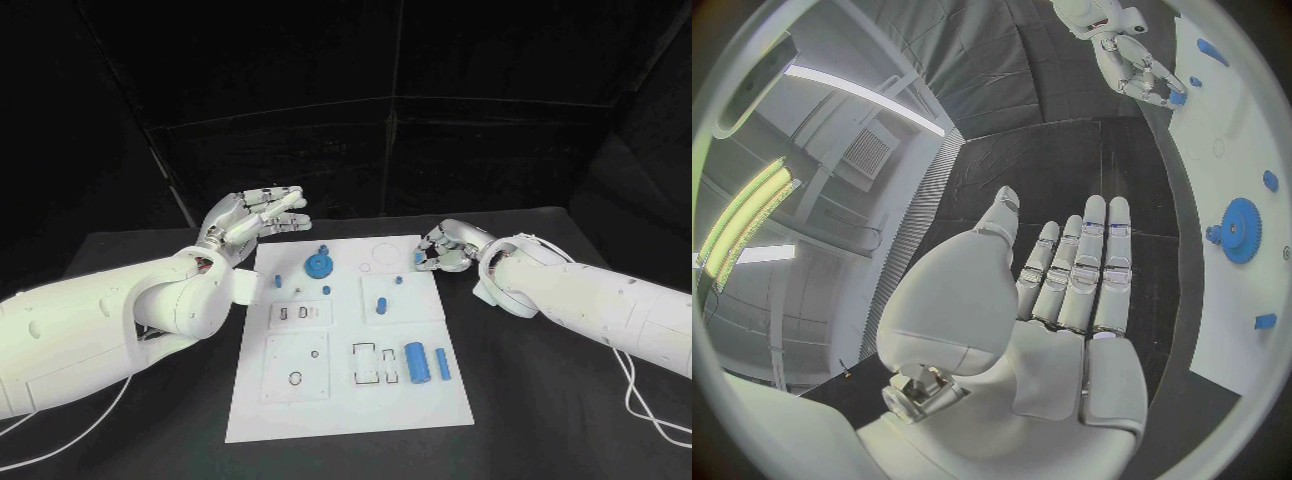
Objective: Assemble the parts on the task board
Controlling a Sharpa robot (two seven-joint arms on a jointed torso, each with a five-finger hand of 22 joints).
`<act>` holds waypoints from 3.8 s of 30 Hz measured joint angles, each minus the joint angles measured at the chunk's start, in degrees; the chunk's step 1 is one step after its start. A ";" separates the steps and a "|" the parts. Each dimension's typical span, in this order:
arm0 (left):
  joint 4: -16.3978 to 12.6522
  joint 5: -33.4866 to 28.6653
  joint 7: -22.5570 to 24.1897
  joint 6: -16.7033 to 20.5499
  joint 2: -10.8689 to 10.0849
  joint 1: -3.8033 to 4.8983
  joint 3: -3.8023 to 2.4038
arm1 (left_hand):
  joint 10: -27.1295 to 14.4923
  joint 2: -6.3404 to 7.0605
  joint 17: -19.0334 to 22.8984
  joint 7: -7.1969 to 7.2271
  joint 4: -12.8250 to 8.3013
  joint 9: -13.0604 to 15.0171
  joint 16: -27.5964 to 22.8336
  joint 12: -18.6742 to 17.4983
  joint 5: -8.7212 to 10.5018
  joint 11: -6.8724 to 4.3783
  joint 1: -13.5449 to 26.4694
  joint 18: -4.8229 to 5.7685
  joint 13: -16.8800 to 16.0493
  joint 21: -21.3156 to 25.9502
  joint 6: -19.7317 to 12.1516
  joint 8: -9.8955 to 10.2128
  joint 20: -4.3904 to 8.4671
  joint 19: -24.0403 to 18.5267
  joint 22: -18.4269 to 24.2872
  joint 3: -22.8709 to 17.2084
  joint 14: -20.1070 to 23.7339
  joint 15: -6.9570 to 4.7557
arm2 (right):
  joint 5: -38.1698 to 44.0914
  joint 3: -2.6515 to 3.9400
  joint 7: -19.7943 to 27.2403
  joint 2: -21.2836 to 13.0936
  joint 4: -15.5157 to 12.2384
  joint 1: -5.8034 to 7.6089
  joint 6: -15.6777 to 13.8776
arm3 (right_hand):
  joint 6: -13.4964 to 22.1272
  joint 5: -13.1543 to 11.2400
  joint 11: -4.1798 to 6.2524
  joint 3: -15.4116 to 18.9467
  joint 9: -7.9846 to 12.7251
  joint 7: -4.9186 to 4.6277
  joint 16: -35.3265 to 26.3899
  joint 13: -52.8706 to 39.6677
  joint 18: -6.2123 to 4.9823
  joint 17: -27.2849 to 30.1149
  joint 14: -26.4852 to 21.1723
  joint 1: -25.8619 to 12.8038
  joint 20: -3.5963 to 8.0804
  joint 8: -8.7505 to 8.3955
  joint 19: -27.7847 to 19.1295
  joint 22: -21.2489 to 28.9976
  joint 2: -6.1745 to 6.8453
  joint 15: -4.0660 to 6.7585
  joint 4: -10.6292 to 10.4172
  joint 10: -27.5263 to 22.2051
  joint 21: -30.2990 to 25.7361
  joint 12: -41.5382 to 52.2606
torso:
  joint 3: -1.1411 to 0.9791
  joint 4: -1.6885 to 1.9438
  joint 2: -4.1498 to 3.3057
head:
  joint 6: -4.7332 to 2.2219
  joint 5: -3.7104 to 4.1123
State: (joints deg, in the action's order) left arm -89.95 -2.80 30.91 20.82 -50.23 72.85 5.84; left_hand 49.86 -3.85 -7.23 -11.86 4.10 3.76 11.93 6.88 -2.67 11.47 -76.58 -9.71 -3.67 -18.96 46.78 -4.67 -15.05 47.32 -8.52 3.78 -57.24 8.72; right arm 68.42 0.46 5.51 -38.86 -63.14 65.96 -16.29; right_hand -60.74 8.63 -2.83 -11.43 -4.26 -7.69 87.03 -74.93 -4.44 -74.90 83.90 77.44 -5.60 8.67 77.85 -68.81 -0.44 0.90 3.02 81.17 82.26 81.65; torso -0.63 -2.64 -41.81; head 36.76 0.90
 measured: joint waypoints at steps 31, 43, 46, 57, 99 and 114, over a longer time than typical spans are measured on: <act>4.05 0.01 -1.09 -2.65 1.70 0.01 0.02 | 2.32 -0.80 -0.65 -0.93 -1.21 0.21 0.52 0.41 0.00 -0.65 -0.26 0.00 -0.06 -1.23 3.45 -0.35 0.65 1.53 -0.16 -0.38 -2.68 -0.76 | -0.59 0.31 -8.28 1.21 -20.02 0.81 -3.11 | -0.06 0.61 0.28 -2.24 0.10 -0.08 0.00 0.00 0.00 0.00 0.05 -0.28 0.61 0.24 0.17 0.02 -1.08 0.55 0.86 -0.11 0.00 -0.24 | 1.14 0.40 2.13 | 1.45 -2.24; 5.13 0.02 -1.73 -4.62 2.65 0.02 0.02 | 6.36 -1.89 -1.84 -0.12 -1.82 0.30 1.05 1.18 0.00 -2.07 -0.16 0.00 -0.14 -3.07 6.88 -1.23 2.06 4.13 -0.73 -0.87 -6.38 -2.07 | 2.36 0.21 -12.23 9.48 -16.46 0.71 -1.87 | 0.04 0.83 0.28 -2.40 0.10 0.02 0.00 0.00 0.00 0.00 0.05 -0.71 0.82 0.24 -0.05 0.48 -1.07 0.55 1.01 -0.12 0.00 -0.29 | 1.47 0.87 2.58 | 2.18 -4.26; 5.24 0.02 -1.81 -4.81 2.77 0.02 0.02 | 6.35 -1.90 -1.84 -0.12 -1.82 0.30 1.05 1.18 0.00 -2.07 -0.16 0.00 -0.14 -3.07 6.88 -1.23 2.06 4.13 -0.73 -0.87 -6.57 -2.26 | 3.08 0.14 -13.09 10.85 -15.79 0.48 -1.24 | 0.07 0.83 0.28 -2.40 0.10 0.05 0.00 0.00 0.00 0.00 0.05 -1.02 0.82 0.24 -0.05 0.56 -0.77 0.55 1.01 -0.11 0.00 -0.29 | 1.46 0.86 2.58 | 2.39 -4.62; 5.68 0.04 -1.97 -5.06 2.95 0.03 0.02 | 6.35 -1.89 -1.90 -0.32 -1.98 0.29 1.05 1.18 0.00 -2.06 -0.16 0.00 -0.13 -3.07 7.08 -1.23 2.25 4.32 -0.73 -0.71 -6.57 -2.26 | 6.40 -0.89 -15.58 14.10 -13.64 -0.43 0.72 | 0.19 0.83 0.49 -2.55 0.10 0.17 0.00 0.00 0.00 0.00 0.05 -1.09 0.82 0.24 -0.05 0.67 -0.69 0.55 0.86 -0.33 0.00 -0.52 | 1.29 0.75 2.51 | 3.02 -5.65; 6.02 0.05 -2.02 -5.26 3.20 0.03 0.02 | 6.55 -1.89 -1.98 -0.31 -1.98 0.18 1.05 1.17 0.00 -1.85 -0.16 0.01 -0.12 -3.07 7.07 -1.22 2.25 4.32 -0.71 -0.71 -6.56 -2.26 | 11.23 -1.41 -18.32 16.26 -11.10 -2.61 3.88 | 0.32 1.04 0.48 -2.70 0.14 0.32 0.00 0.01 0.00 0.00 0.05 -2.08 0.81 0.20 -0.05 0.73 -0.17 0.55 0.68 -0.32 0.00 -0.52 | 1.25 0.77 2.54 | 3.82 -6.02; 6.06 0.05 -2.03 -5.49 3.24 0.03 0.01 | 6.55 -1.89 -1.97 -0.31 -1.98 0.17 1.05 1.17 0.00 -1.85 -0.16 0.00 -0.11 -3.06 7.07 -1.21 2.24 4.32 -0.71 -0.71 -6.56 -2.26 | 12.75 -1.33 -18.67 16.46 -10.84 -2.66 4.30 | 0.30 1.23 0.36 -2.74 0.13 0.31 0.00 0.01 0.00 0.00 0.05 -2.29 0.81 0.19 -0.05 0.81 0.06 0.55 0.74 -0.44 0.00 -0.75 | 1.24 0.71 2.52 | 4.01 -6.02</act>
State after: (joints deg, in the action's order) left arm -83.88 -2.75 28.88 15.33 -46.99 72.88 5.86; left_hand 56.41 -5.74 -9.20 -12.17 2.12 3.93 12.98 8.05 -2.67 9.62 -76.74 -9.70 -3.78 -22.02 53.85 -5.88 -12.81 51.64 -9.23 3.07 -63.80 6.46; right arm 81.18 -0.87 -13.16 -22.40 -73.98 63.30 -11.99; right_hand -60.44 9.87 -2.47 -14.16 -4.13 -7.38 87.03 -74.92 -4.44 -74.90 83.94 75.15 -4.79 8.86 77.81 -68.00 -0.38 1.44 3.76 80.73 82.26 80.90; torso 0.62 -1.93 -39.29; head 40.77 -5.12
